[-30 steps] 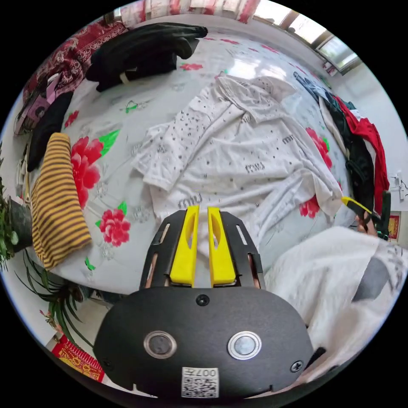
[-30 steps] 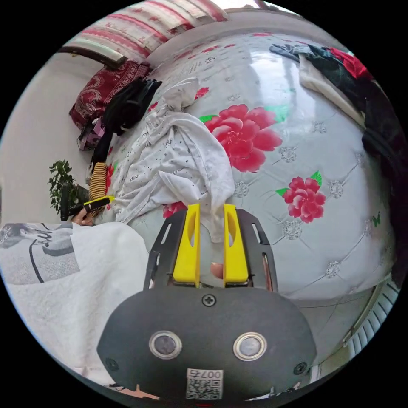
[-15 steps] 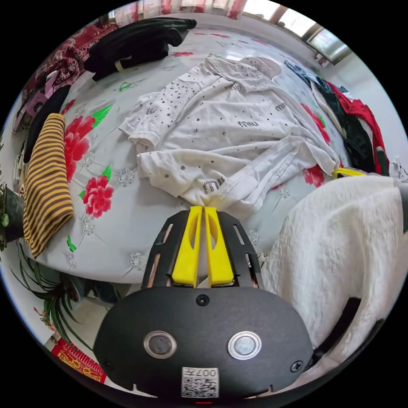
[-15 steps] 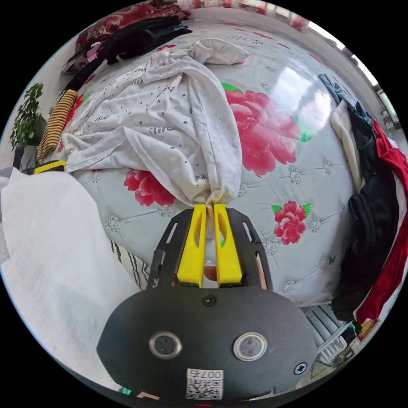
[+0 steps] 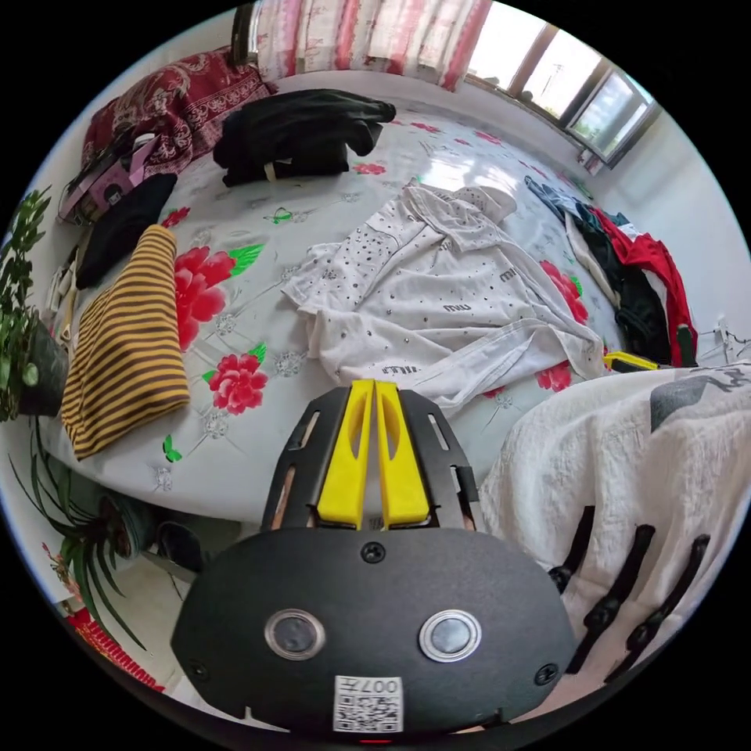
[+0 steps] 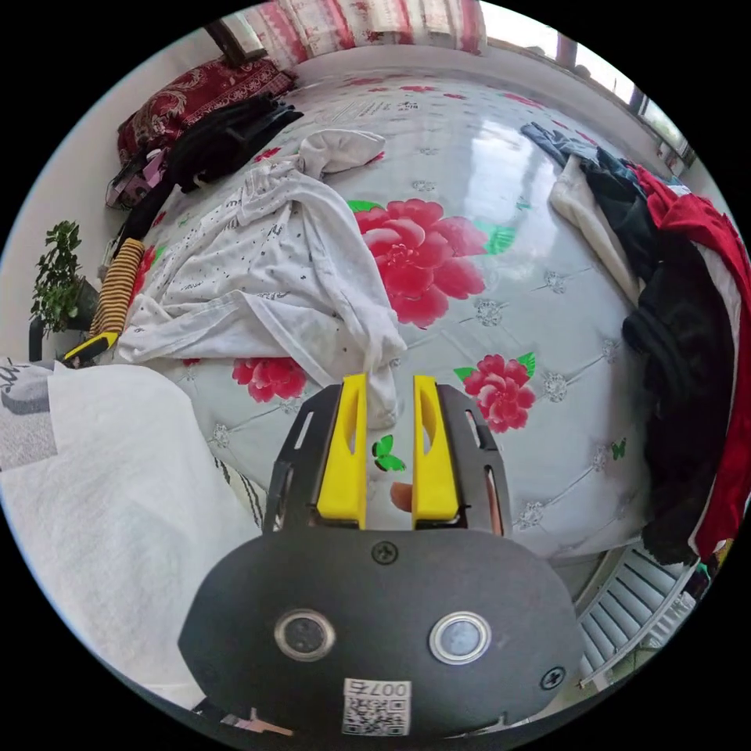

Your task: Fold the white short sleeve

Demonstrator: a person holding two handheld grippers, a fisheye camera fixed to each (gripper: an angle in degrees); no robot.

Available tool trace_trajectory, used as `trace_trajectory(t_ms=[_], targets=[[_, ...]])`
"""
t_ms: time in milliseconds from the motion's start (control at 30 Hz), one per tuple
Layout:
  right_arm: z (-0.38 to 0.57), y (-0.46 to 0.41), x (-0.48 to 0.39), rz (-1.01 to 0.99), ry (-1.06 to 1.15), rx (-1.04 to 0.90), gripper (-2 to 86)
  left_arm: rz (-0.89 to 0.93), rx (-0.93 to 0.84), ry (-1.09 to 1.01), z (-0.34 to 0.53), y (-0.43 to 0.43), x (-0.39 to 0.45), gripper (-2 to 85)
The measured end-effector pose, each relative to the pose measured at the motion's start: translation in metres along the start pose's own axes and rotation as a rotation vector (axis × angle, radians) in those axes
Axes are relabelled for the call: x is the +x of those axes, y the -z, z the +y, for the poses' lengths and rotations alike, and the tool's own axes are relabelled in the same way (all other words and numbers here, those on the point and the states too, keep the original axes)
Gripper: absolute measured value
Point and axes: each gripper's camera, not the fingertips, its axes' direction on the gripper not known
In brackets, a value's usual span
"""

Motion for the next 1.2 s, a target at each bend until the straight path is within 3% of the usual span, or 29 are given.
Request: trace_trajectory(t_ms=[200,300,400,533,667,767,867,967,1067,1167,1200], targets=[[0.014,-0.020,0.009,-0.043,-0.052,-0.070,3.1,0.038,-0.053,0.058,0.026,-0.013,-0.028,4.3],[0.006,-0.011,-0.001,-0.141,0.061,-0.115,1.1,0.081,-0.095,0.021,0.021,-0.035,-0.020,7.8],[-0.012,0.030,-0.016,-0.279,0.165,-0.022,0.2,-0.039,-0.185,-0.041,0.008,-0.063,-0.006,5.4],[-0.021,0.120,-0.016,-0.311,0.197,0.230,-0.2,-0.088,-0.202,-0.135,-0.002,-0.040,-0.001,3.8],[0.000,0.165,0.013,-0.308,0.152,0.294,-0.2,-0.138,-0.080,-0.128,0.023,0.041,-0.021,3.1],[0.028,0.180,0.035,-0.292,0.118,0.219,-0.2,-0.110,0.031,-0.063,0.051,0.115,-0.053,2.6],[0.046,0.183,0.045,-0.398,0.095,0.164,-0.2,-0.035,0.122,0.016,0.066,0.173,-0.087,1.7],[0.032,0.179,0.041,-0.423,0.098,0.130,-0.2,0.011,0.156,0.008,0.043,0.189,-0.113,0.8],[-0.025,0.195,0.026,-0.413,0.170,0.139,-0.2,0.066,0.140,-0.004,-0.034,0.197,-0.142,0.0],[-0.083,0.277,0.017,-0.351,0.188,0.350,-0.2,0.141,0.271,0.022,-0.116,0.272,-0.154,-0.3],[-0.088,0.328,0.018,-0.343,0.166,0.512,-0.2,0.152,0.361,0.007,-0.133,0.319,-0.149,-0.3]])
